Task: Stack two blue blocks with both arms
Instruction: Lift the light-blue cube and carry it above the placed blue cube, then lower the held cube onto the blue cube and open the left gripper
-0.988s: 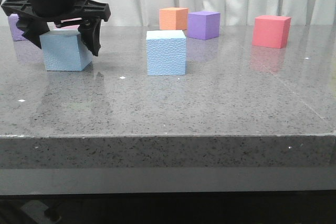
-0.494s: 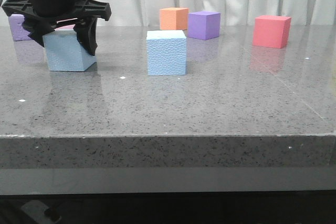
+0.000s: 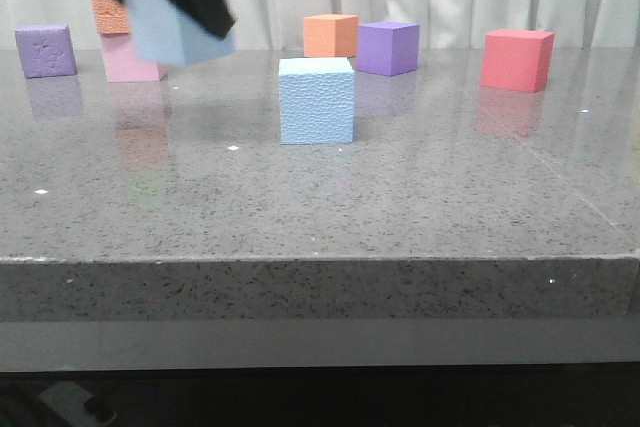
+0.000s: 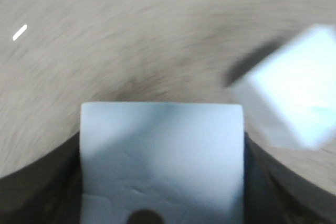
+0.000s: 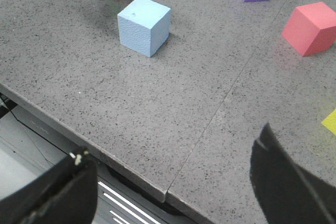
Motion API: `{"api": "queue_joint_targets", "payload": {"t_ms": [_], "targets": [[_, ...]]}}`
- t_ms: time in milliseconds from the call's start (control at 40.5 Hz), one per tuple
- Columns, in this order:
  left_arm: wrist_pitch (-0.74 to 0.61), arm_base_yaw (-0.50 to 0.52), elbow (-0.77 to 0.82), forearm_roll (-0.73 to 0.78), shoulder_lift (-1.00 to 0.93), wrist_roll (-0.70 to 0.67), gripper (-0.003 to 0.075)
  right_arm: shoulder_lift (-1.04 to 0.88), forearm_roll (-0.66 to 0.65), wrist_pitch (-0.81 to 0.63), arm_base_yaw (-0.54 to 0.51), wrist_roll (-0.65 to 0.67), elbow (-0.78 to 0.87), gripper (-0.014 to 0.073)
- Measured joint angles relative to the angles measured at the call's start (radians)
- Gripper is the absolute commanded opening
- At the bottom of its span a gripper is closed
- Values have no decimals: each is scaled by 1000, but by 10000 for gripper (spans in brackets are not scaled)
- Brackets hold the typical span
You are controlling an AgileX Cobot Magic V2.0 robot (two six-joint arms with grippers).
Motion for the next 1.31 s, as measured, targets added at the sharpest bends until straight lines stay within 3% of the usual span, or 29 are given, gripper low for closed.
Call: {"api": "queue_joint_targets", "payload": {"t_ms": [173,346,667,1309], "targets": [[143,-4,-55,-289,-2,476,345,0,0,0,0,0,0,603],[157,-45,-71,-333,-4,702,345,0,0,0,0,0,0,603],[37,-109,-71,-262,-4,840,345,0,0,0,0,0,0,603],[22,-109,-71,-228,83,866,345,0,0,0,0,0,0,603]]}}
